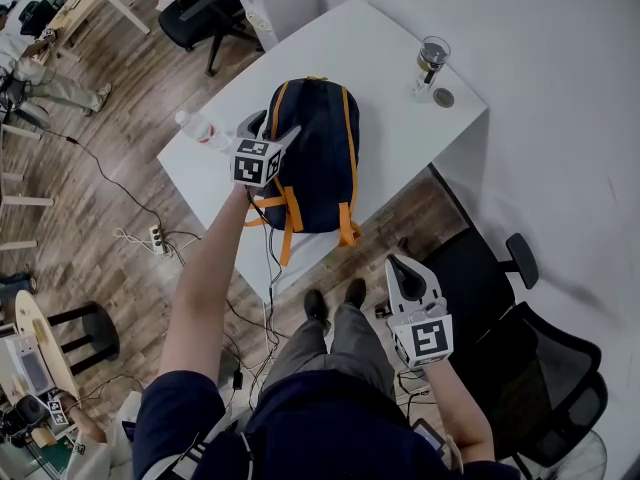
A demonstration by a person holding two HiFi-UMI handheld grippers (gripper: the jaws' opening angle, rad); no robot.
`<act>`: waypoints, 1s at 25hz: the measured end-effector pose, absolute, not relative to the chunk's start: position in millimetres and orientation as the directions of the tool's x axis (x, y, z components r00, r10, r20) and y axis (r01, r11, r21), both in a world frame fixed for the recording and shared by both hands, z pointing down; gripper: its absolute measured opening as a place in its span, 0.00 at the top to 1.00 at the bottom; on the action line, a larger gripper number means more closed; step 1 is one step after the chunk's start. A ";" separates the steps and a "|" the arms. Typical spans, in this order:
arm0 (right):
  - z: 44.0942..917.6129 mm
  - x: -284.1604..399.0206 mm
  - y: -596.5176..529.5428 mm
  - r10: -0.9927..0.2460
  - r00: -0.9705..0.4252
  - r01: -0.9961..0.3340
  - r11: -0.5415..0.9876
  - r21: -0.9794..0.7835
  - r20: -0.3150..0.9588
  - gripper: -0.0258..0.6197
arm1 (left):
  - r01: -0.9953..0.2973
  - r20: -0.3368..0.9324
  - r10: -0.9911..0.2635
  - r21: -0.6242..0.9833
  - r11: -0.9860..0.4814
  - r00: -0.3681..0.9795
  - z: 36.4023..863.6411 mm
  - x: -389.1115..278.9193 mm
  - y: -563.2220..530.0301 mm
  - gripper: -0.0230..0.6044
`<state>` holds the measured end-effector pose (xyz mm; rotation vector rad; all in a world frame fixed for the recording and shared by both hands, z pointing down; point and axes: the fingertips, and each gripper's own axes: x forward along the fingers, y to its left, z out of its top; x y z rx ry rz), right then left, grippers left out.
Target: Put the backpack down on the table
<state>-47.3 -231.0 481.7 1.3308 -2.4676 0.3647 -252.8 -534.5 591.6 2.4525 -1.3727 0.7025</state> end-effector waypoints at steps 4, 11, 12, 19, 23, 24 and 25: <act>483.4 -47.1 -228.3 -0.756 -0.517 -0.840 0.538 -0.069 0.401 0.96 | -0.853 0.513 -0.734 -0.006 -0.522 0.445 587.1 -254.0 -534.7 0.35; 479.2 -47.3 -229.1 -0.763 -0.521 -0.840 0.539 -0.067 0.383 0.96 | -0.860 0.479 -0.763 -0.031 -0.509 0.435 568.9 -256.7 -530.2 0.34; 478.3 -47.2 -229.7 -0.765 -0.521 -0.840 0.539 -0.067 0.378 0.96 | -0.861 0.470 -0.769 -0.036 -0.508 0.434 564.0 -257.1 -528.6 0.34; 473.9 -49.2 -228.1 -0.769 -0.524 -0.838 0.541 -0.063 0.366 0.96 | -0.858 0.389 -0.804 -0.063 -0.510 0.449 522.8 -255.3 -506.2 0.35; 471.9 -48.4 -225.5 -0.772 -0.523 -0.839 0.541 -0.059 0.362 0.96 | -0.854 0.327 -0.823 -0.079 -0.514 0.465 493.9 -249.1 -488.5 0.39; 471.2 -47.1 -224.8 -0.774 -0.519 -0.842 0.537 -0.058 0.363 0.96 | -0.852 0.314 -0.825 -0.083 -0.517 0.470 486.5 -246.6 -484.1 0.39; 470.2 -46.1 -224.1 -0.777 -0.516 -0.844 0.533 -0.057 0.361 0.96 | -0.849 0.301 -0.827 -0.089 -0.521 0.475 479.1 -244.2 -479.7 0.39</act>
